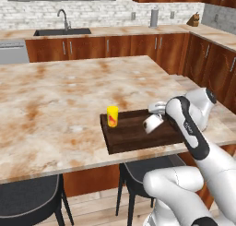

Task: There is a tray on the dining counter. Grab the cup, mug, and pitcher and place them on the tray. The pitcher may be placed next to the tray if it cannot fit the tray.

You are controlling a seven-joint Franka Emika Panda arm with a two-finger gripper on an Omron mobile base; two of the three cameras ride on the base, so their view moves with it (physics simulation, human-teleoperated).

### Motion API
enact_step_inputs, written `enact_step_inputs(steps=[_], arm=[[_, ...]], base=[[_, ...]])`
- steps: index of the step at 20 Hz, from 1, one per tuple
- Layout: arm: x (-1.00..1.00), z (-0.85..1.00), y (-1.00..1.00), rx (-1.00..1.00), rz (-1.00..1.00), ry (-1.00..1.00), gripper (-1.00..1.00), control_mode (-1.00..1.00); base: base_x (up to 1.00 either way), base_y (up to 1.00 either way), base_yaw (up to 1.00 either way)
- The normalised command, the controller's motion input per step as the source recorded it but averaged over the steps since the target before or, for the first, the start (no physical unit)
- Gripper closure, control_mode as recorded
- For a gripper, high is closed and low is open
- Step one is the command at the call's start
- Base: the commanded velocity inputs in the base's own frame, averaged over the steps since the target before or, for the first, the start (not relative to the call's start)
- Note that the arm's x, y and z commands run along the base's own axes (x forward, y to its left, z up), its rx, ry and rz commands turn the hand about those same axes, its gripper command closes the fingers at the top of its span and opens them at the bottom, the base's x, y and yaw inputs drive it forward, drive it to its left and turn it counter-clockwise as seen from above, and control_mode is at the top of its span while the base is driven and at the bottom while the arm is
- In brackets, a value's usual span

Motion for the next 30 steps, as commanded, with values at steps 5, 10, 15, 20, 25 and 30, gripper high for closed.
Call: enact_step_inputs(steps=[5,10,15,20,25,30], arm=[[0.16,-0.17,0.0,0.06,0.0,-0.02,1.0,-1.0],[0.17,-0.14,0.0,0.12,0.0,-0.07,1.0,-1.0],[0.4,-0.13,0.0,0.1,0.0,-0.02,1.0,-1.0],[0.43,-0.01,0.0,0.08,0.0,-0.03,1.0,-1.0],[0.34,-0.01,0.0,0.01,0.0,-0.03,1.0,-1.0],[0.24,-0.01,0.0,0.0,0.0,-0.04,1.0,-1.0]], base=[[0.0,0.0,0.0],[0.0,0.0,0.0],[0.0,0.0,0.0],[0.0,0.0,0.0],[0.0,0.0,0.0],[0.0,0.0,0.0]])
